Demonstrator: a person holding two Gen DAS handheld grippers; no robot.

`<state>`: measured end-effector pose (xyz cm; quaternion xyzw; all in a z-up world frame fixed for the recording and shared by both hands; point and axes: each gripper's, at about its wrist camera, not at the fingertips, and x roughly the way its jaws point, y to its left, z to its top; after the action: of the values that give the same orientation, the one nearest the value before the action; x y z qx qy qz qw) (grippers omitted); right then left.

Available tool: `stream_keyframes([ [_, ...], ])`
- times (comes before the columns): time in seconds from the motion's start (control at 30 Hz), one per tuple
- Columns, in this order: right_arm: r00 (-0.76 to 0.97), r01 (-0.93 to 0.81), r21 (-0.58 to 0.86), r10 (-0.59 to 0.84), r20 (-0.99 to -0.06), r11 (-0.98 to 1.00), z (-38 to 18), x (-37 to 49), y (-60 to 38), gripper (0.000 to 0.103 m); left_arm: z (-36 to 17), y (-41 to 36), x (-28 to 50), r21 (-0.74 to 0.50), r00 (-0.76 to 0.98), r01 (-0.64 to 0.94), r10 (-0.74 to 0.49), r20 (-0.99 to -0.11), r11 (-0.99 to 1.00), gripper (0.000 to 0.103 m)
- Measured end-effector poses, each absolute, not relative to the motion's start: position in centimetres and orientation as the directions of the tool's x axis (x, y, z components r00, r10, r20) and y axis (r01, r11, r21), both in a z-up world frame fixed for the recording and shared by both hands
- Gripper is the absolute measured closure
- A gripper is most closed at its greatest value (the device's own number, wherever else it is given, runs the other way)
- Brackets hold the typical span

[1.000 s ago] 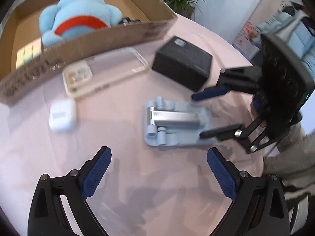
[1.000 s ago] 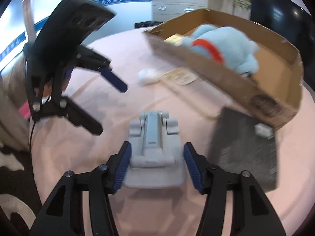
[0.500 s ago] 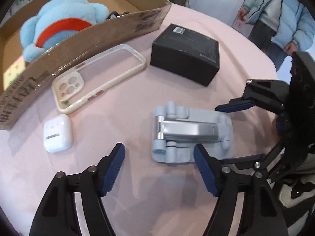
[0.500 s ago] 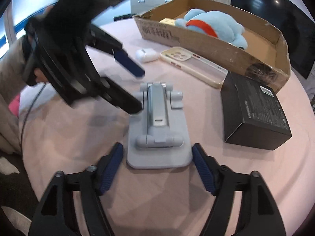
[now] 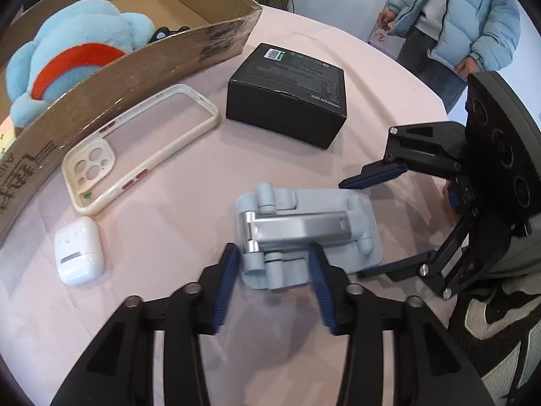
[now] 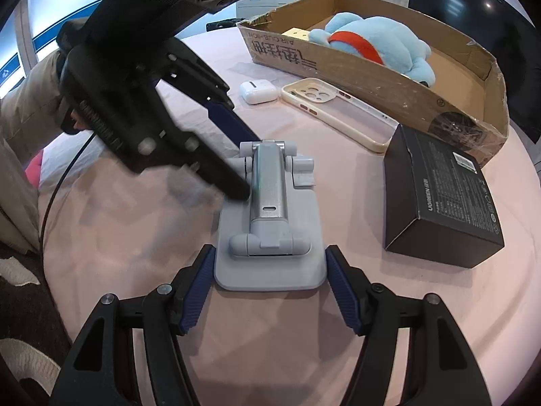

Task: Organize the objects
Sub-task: 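Grasp the white phone stand with both grippers, then carry the phone stand over the box and lower it inside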

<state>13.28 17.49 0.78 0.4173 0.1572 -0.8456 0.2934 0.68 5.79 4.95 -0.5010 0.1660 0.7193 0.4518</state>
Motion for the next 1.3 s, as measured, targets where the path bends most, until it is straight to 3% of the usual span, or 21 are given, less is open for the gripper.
stream_keyframes([
  [0.43,-0.450,0.655,-0.023,-0.366,-0.815,-0.755,1.0,12.8,16.9,0.040,5.3,5.3,2.2,-0.155,-0.149,-0.826,0.475,-0.867,-0.541,0.064],
  [0.73,-0.505,0.672,-0.093,-0.362,-0.784,-0.735,4.0,12.7,16.9,0.040,8.4,5.8,1.2,-0.118,-0.226,-0.819,0.505,-0.833,-0.561,0.064],
  [1.3,-0.647,0.599,-0.263,-0.264,-0.715,-0.757,11.9,4.2,21.1,0.040,16.6,11.2,-8.9,0.002,-0.326,-0.861,0.547,-0.771,-0.509,0.064],
])
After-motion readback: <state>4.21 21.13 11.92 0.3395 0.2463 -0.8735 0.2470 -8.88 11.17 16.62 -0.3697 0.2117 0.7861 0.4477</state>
